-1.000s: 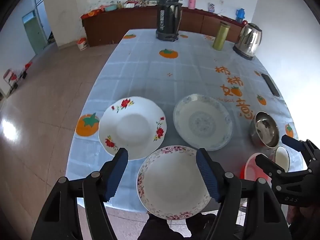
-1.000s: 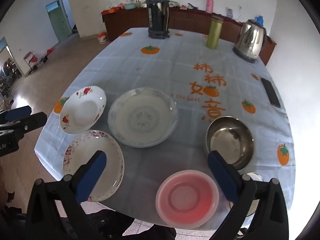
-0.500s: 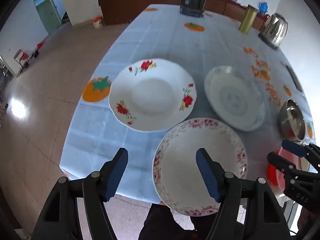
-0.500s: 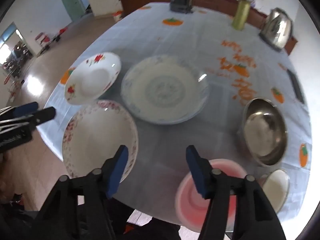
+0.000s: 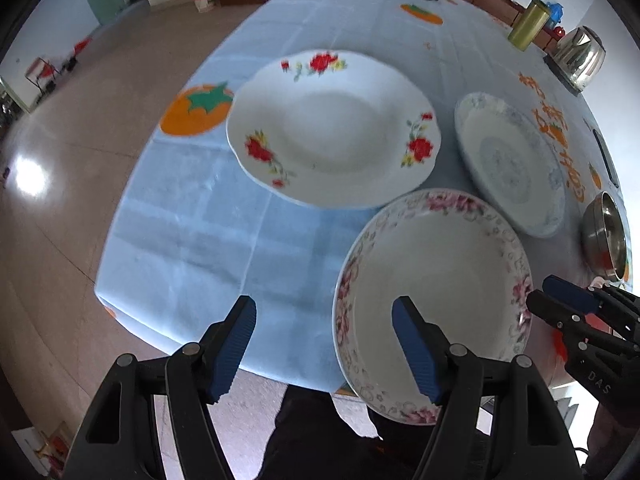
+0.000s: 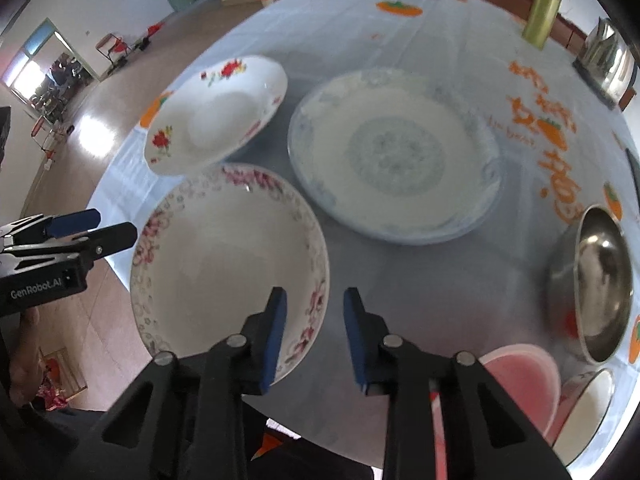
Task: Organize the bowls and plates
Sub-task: 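Reach both grippers to opposite rims of the pink-rimmed floral plate, then close both grippers on the pink-rimmed plate's rim and lift it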
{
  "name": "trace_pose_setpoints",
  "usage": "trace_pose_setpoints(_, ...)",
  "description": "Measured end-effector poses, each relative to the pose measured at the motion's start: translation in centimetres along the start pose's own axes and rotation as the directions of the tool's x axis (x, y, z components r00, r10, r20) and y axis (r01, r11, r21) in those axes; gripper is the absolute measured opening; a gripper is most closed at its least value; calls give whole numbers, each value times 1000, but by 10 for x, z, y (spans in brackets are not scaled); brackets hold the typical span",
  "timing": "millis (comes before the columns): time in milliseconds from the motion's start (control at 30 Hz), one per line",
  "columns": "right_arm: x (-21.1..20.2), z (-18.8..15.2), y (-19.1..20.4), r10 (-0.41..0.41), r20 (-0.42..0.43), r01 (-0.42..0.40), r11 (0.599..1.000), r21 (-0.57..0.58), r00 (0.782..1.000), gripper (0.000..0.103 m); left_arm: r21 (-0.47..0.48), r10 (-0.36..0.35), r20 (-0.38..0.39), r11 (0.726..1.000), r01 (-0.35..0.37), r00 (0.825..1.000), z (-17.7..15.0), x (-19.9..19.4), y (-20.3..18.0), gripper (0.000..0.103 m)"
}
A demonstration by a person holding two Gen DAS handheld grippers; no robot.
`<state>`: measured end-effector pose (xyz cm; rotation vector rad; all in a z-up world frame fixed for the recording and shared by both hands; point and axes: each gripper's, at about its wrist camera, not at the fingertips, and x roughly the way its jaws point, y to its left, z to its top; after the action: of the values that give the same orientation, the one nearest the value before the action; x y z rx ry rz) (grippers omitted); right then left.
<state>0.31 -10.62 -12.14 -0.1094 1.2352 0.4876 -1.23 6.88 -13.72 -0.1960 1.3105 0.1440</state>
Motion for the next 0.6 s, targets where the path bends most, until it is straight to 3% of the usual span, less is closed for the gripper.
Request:
trace_pose_setpoints(167,1,-16,6,6,-14,-6,1000,-5,1000,22,4,-20,-3,1000,20,1000,-2,4,-1,71)
trace_pose_setpoints(233,-1,-26,13,5,-15,-6,1000,-2,1000,22,15,-37,-7,999,37,999,-4,7,-2,55)
trace_pose_setpoints(300,-2,-33,18,11,-22,-10,1000,3,1000,20,20,-45,-23,999,45,999,-5,13,-2,48)
trace_pose_setpoints(500,2,-58,32,28,-36,-27,999,31,999,15,4,-75,-56,997,75,996,-8,28,-1,33)
trace_pose_setpoints(533,2,-56,29,35,-38,-34,999,33,999,15,0,-77,-58,997,77,995,-8,29,0,27)
trace_pose_setpoints(600,4,-48,21,43,-38,-42,999,34,998,13,-5,-78,-61,997,78,995,-8,30,3,25)
